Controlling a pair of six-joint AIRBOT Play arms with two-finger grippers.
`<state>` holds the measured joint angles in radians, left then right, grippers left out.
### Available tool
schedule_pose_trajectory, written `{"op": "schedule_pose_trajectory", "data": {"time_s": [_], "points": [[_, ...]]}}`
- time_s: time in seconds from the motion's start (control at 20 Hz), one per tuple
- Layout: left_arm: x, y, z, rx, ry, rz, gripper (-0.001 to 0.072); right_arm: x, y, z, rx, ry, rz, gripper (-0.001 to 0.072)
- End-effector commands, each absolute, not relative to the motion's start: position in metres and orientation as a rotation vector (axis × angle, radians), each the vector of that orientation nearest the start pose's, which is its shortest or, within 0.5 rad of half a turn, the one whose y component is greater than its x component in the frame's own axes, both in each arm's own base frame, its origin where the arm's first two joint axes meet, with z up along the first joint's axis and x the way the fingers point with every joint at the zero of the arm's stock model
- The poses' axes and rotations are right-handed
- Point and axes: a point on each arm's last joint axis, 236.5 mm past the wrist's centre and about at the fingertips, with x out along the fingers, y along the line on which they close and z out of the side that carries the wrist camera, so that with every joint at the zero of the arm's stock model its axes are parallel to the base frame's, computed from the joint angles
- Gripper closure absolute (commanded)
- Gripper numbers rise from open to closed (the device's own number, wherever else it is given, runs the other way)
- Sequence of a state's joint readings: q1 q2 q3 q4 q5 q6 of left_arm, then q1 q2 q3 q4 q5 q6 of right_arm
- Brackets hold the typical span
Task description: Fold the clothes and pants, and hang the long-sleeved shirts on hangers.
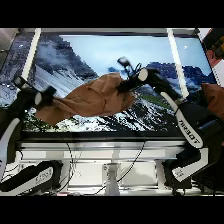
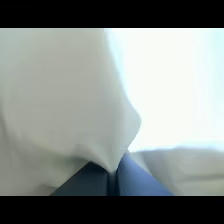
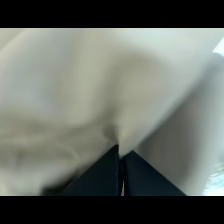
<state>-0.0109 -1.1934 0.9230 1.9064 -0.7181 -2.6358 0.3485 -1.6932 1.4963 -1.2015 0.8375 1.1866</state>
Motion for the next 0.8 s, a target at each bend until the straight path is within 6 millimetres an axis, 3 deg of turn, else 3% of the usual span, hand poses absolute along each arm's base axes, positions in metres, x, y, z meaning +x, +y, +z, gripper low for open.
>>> {"op": "schedule_pose_trajectory", "data": {"time_s": [0.0, 0.1, 0.2, 0.35, 0.45, 0.55, 0.65, 0.75], "points": [[0.478, 0.067, 0.113, -0.578, 0.509, 0.429, 0.0686, 0.546, 0.197, 0.087, -0.009, 0.695, 0.461, 0.0683], [0.507, 0.060, 0.184, -0.588, 0.312, 0.318, 0.0686, 0.565, 0.159, 0.155, 0.049, 0.541, 0.378, 0.0683], [0.520, 0.051, 0.245, -0.596, 0.153, 0.223, 0.0686, 0.567, 0.120, 0.215, 0.067, 0.420, 0.316, 0.0683], [0.523, 0.045, 0.304, -0.597, 0.016, 0.151, 0.0686, 0.549, 0.069, 0.287, 0.072, 0.286, 0.235, 0.0683], [0.521, 0.045, 0.318, -0.588, -0.009, 0.143, 0.0686, 0.530, 0.044, 0.318, 0.070, 0.238, 0.194, 0.0683], [0.519, 0.047, 0.314, -0.585, 0.009, 0.160, 0.0686, 0.513, 0.034, 0.329, 0.064, 0.247, 0.185, 0.0683], [0.516, 0.052, 0.295, -0.582, 0.078, 0.209, 0.0686, 0.499, 0.039, 0.319, 0.051, 0.318, 0.209, 0.0683], [0.507, 0.061, 0.264, -0.483, 0.211, 0.286, 0.0685, 0.487, 0.050, 0.291, 0.046, 0.443, 0.252, 0.0683]]}}
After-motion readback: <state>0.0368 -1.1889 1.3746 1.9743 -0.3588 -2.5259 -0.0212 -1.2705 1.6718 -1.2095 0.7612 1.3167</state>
